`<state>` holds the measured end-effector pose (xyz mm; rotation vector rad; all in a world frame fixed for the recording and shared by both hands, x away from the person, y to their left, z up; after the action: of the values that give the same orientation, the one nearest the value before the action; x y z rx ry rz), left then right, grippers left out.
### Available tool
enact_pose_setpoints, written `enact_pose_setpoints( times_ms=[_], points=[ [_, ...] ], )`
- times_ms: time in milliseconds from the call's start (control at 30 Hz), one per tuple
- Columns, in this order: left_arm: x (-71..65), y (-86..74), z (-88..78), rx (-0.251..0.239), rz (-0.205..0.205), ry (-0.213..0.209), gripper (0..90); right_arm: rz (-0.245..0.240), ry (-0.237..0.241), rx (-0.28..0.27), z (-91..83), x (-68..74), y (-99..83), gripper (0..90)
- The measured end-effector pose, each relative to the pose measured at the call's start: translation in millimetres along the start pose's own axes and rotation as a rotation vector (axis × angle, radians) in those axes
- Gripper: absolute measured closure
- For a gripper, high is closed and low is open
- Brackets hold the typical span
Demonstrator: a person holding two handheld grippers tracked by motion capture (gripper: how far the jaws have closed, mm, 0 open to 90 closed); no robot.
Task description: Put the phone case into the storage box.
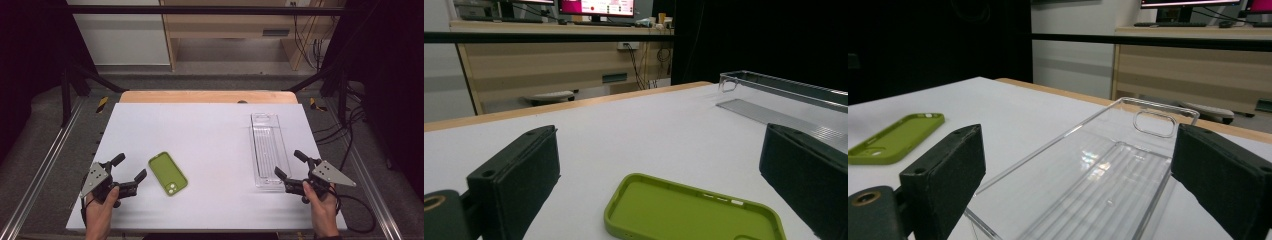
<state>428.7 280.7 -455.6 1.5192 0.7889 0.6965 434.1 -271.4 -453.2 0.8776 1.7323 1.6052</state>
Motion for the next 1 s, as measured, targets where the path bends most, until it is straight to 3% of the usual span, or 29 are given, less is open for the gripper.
enact_pose_setpoints(
  times_ms=[500, 633, 700, 833, 967, 1000],
  points=[
    [-22.5, 1.1, 14.3, 0.074, 0.021, -0.037, 3.2, -0.012, -0.047, 0.0, -5.5, 1.3, -1.9, 5.4],
    [-37.7, 2.4, 22.3, 0.087, 0.015, -0.05, 3.3, -0.016, -0.045, 0.002, -5.7, 2.2, -2.5, 4.9],
    [-41.4, 3.6, 24.1, 0.082, 0.012, -0.061, 3.3, 0.006, -0.047, -0.005, -5.7, 2.0, -3.4, 4.6],
    [-52.0, 10.7, 40.0, 0.108, 0.033, -0.081, 3.2, 0.005, -0.049, -0.013, -7.7, 2.0, -1.5, 4.6],
    [-51.5, 17.5, 52.0, 0.124, 0.036, -0.087, 3.3, -0.002, -0.052, -0.016, -8.2, 0.7, -1.9, 4.5],
    [-49.5, 21.2, 61.2, 0.146, 0.053, -0.097, 3.3, -0.001, -0.051, -0.017, -8.3, 0.6, -1.8, 4.5]
  ],
)
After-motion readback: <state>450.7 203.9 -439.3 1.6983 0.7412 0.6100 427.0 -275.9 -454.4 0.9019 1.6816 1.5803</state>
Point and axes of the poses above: each handheld gripper's, and its own axes: z roughly forward along the jaws, y roughly out of its top, x roughly to its left, the point moved 2 cm from there along z, roughly forward along the jaws, and after that the axes turned 1 degree about -x, right-handed, at the moved point
